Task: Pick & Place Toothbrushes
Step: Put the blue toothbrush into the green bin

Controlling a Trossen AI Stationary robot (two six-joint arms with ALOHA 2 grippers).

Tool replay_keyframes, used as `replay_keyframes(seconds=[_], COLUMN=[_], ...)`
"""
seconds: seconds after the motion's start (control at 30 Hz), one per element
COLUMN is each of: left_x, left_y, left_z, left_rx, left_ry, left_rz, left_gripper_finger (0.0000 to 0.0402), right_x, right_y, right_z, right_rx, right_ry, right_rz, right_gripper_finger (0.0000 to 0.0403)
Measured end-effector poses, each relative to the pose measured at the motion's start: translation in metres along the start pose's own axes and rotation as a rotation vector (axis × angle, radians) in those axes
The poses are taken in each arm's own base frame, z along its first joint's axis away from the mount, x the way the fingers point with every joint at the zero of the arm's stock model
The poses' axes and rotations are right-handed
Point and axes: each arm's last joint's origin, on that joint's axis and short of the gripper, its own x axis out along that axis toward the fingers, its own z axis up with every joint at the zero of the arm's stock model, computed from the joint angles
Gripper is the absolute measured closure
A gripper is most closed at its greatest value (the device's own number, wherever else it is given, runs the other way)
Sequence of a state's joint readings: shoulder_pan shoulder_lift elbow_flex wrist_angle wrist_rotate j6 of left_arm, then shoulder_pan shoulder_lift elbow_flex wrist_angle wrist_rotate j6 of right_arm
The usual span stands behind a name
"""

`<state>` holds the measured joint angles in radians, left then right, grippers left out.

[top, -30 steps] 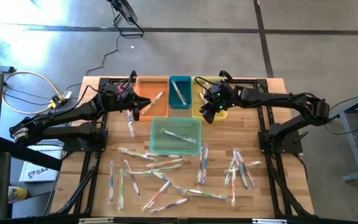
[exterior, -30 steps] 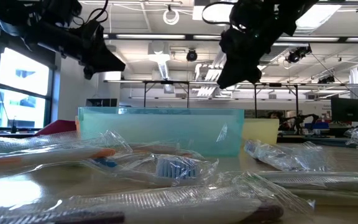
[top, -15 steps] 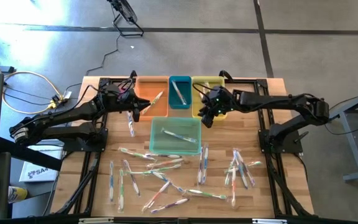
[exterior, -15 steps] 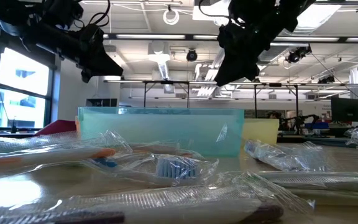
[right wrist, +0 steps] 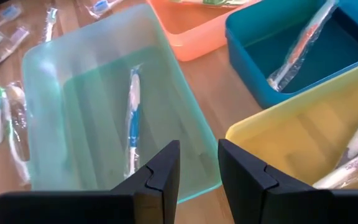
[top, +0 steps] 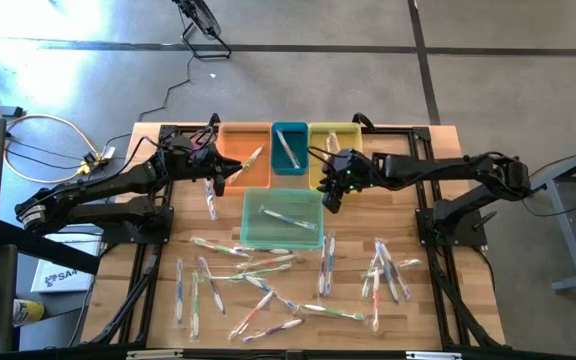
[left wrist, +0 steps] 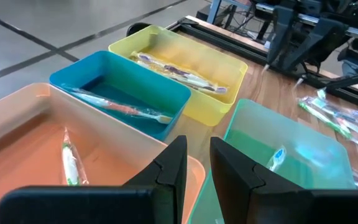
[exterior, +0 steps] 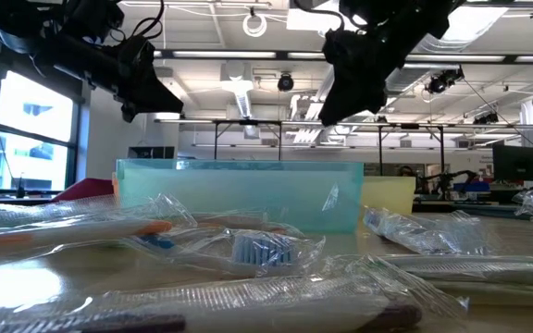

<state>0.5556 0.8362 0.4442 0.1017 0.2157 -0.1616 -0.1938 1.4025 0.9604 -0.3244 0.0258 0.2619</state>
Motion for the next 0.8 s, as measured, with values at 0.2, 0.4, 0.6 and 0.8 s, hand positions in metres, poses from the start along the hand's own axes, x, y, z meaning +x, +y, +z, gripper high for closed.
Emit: replay_keyframes(seconds=[0.2, 0.4, 0.6, 0.8], left_x=[0.000, 0.000, 0.000, 0.000], left_y=[0.000, 0.000, 0.000, 0.001], left_z=[0.000, -0.001, -0.001, -0.003], left_rx=[0.000, -0.001, 0.010, 0.022], left_ry=[0.000, 0.006, 0.008, 0.035], left_rz=[0.000, 0.001, 0.001, 0.005], left_gripper_finger=[0.0332, 0.0332, 0.0332, 0.0332], right_x=[-0.008, -0.030, -0.051, -0.062], right_y=[0.014, 0.029, 0.043, 0.055], right_z=[-0.004, -0.011, -0.021, -0.032], right_rx=[-0.002, 0.051, 0.104, 0.253], right_ry=[0.009, 0.026, 0.043, 0.103], right_rz=[0.036, 0.067, 0.052, 0.079], right_gripper_finger=[0.0300, 0.0300, 0.0300, 0.0300])
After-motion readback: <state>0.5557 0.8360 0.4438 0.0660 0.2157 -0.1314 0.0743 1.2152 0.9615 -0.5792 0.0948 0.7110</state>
